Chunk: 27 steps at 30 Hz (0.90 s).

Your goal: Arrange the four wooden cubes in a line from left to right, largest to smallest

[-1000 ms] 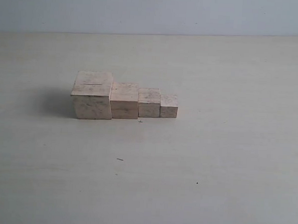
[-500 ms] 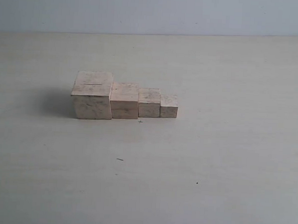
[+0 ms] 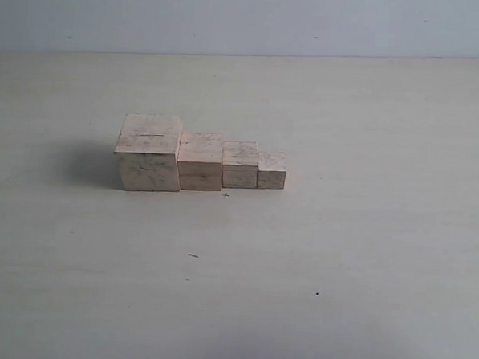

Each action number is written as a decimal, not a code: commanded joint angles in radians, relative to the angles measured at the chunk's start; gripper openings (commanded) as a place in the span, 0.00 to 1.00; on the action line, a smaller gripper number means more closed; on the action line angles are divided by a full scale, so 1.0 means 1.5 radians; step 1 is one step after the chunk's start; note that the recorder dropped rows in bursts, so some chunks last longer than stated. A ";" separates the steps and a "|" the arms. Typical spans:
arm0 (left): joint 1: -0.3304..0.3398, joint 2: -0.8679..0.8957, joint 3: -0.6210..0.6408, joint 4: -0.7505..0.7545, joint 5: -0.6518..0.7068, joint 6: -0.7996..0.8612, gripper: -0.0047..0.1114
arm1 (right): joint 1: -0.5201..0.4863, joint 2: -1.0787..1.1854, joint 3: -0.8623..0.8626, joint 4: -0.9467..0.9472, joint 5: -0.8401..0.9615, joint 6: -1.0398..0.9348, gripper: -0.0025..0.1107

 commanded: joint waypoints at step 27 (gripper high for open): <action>-0.004 -0.003 0.000 0.001 -0.003 -0.001 0.04 | 0.019 -0.004 0.006 -0.008 0.016 -0.042 0.02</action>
